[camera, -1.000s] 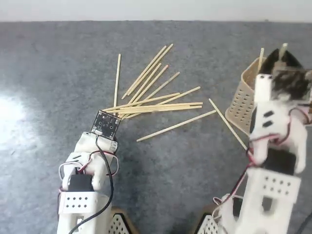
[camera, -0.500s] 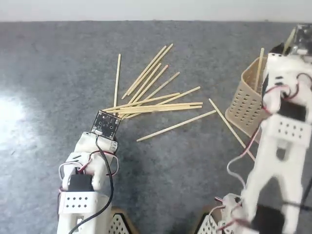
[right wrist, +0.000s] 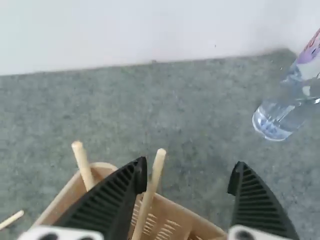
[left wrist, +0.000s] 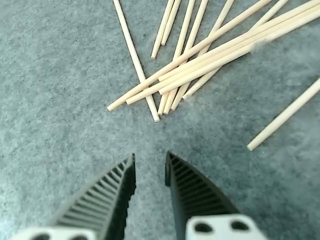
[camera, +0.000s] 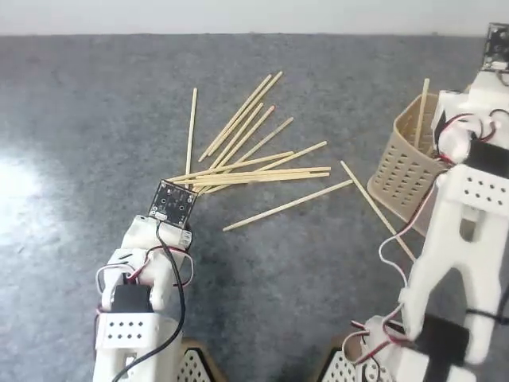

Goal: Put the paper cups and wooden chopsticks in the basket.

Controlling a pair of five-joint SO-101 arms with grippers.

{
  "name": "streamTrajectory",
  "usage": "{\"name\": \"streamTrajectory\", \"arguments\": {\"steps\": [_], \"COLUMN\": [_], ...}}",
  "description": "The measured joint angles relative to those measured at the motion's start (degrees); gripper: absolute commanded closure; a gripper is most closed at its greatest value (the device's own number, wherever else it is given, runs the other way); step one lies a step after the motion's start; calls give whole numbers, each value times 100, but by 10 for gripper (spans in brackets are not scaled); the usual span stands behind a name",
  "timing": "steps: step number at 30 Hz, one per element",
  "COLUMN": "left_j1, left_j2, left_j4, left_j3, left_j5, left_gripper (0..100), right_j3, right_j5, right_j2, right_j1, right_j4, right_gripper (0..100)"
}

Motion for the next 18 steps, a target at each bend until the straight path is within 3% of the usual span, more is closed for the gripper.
{"name": "streamTrajectory", "arguments": {"steps": [5, 10, 18], "left_j1": [0, 0, 0], "left_j2": [0, 0, 0], "left_j4": [0, 0, 0], "left_j3": [0, 0, 0], "left_j5": [0, 0, 0], "left_gripper": [900, 900, 900], "right_j3": [0, -9, -114], "right_j5": [0, 448, 1055], "right_j2": [-914, -1969, -2716], "right_j1": [-114, -695, -1081], "right_j4": [334, 897, 2857], "right_gripper": [738, 739, 739]}}
